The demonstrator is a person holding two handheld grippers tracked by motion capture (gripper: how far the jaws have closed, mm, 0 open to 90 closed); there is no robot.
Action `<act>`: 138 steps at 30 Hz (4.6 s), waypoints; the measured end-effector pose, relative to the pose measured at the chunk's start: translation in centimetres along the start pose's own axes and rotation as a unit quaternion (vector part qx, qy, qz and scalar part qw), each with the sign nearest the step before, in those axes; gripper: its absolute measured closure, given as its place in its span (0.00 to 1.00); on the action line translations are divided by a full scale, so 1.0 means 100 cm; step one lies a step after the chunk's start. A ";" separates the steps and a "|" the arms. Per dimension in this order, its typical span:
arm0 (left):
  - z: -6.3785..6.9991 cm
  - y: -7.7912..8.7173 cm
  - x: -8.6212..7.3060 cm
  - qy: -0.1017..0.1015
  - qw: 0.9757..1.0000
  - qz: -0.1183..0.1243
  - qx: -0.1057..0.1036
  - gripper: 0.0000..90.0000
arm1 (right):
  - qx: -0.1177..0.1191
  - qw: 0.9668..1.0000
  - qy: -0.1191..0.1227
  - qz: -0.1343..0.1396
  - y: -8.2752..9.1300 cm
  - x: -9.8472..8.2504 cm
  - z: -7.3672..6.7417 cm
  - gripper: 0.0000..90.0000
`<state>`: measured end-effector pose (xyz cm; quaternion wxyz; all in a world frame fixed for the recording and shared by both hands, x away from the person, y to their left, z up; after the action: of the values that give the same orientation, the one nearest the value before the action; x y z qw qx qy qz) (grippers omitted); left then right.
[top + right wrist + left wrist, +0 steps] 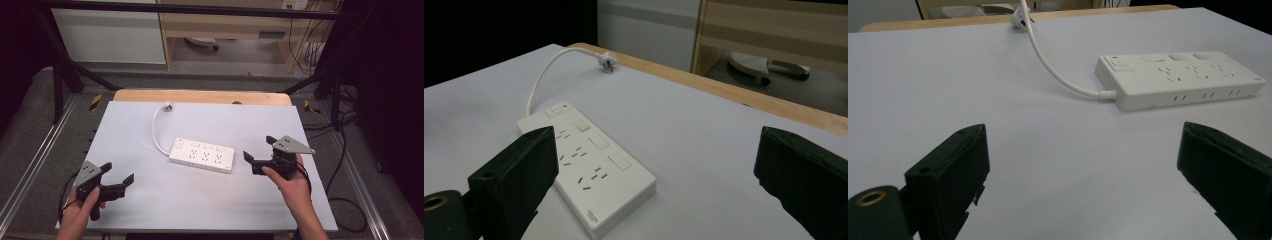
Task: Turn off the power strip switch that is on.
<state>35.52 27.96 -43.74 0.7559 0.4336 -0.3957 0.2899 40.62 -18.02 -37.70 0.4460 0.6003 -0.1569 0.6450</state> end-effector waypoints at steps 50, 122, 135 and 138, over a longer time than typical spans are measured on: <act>0.000 -0.001 -0.002 0.001 1.000 -0.008 -0.002 0.07 | 0.017 1.000 0.006 -0.015 -0.074 0.054 0.010 0.06; 0.001 -0.003 -0.004 -0.001 1.000 -0.015 -0.008 0.07 | 0.048 0.997 0.067 -0.012 -0.143 0.068 -0.043 0.79; 0.001 -0.003 -0.004 -0.002 1.000 -0.017 -0.008 0.07 | 0.079 0.995 0.068 0.008 -0.147 0.068 -0.051 0.96; 0.001 -0.003 -0.004 -0.003 1.000 -0.018 -0.008 0.07 | 0.083 0.994 0.069 0.008 -0.149 0.067 -0.053 0.98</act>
<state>35.49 27.67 -44.16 0.7632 0.4353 -0.3924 0.2722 49.43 -3.27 -37.78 0.3989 0.5883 -0.0766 0.6992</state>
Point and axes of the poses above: each handheld gripper's, and its own axes: y roughly backward along the jaws, x roughly out of its top, z roughly to its right, the point moved 5 cm from there along -y, roughly forward along the jaws, and after that the axes turned 15 degrees about y, right-handed, at the moved point
